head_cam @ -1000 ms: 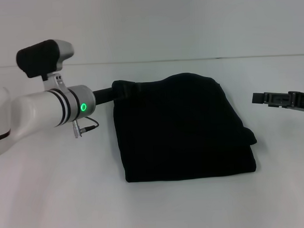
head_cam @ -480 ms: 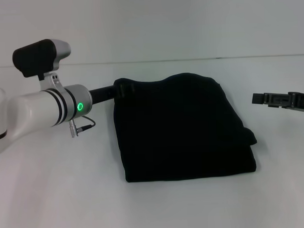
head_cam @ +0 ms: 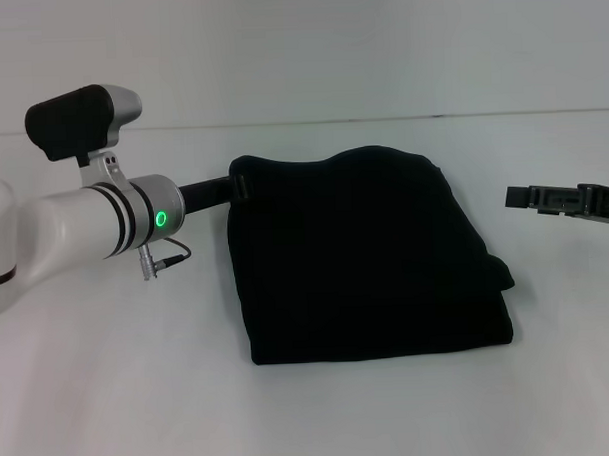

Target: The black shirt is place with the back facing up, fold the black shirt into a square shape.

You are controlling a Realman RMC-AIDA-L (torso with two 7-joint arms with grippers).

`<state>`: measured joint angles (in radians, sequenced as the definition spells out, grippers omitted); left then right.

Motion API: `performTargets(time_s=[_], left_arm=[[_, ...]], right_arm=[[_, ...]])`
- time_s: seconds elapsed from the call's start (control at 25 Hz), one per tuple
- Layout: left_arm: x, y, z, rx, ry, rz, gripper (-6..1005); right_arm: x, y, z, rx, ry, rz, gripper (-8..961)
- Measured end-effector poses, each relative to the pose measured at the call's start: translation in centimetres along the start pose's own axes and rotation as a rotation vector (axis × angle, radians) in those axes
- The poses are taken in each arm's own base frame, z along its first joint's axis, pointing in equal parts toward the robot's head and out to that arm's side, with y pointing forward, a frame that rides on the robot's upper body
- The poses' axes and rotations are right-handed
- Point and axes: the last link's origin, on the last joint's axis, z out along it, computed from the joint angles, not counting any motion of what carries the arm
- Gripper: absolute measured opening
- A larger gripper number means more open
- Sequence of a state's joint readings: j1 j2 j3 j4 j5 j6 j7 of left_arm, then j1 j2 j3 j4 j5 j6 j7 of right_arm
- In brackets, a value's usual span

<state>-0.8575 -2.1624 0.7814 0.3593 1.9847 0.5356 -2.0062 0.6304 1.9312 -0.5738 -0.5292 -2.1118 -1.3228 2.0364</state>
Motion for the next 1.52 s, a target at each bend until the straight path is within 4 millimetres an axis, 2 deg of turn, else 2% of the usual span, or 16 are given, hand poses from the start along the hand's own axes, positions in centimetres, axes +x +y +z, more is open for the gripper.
performTargets(time_s=[0.52,1.08,1.52], left_arm=[[0.4,1.0,0.1,-0.045,-0.008,0.016,3],[2.6,3.8,0.8,-0.115,0.0,0.076,15],[2.9,3.5,0.6,-0.107,0.017,0.078,25]], right_arm=[[0.1,0.0,-0.1,0.001,0.006,-0.002,883],[0.8,-0.4,-1.2,-0.005,0.015,-0.008,884],[1.0,0.3,-0.1,-0.031,0.033,-0.059,879]])
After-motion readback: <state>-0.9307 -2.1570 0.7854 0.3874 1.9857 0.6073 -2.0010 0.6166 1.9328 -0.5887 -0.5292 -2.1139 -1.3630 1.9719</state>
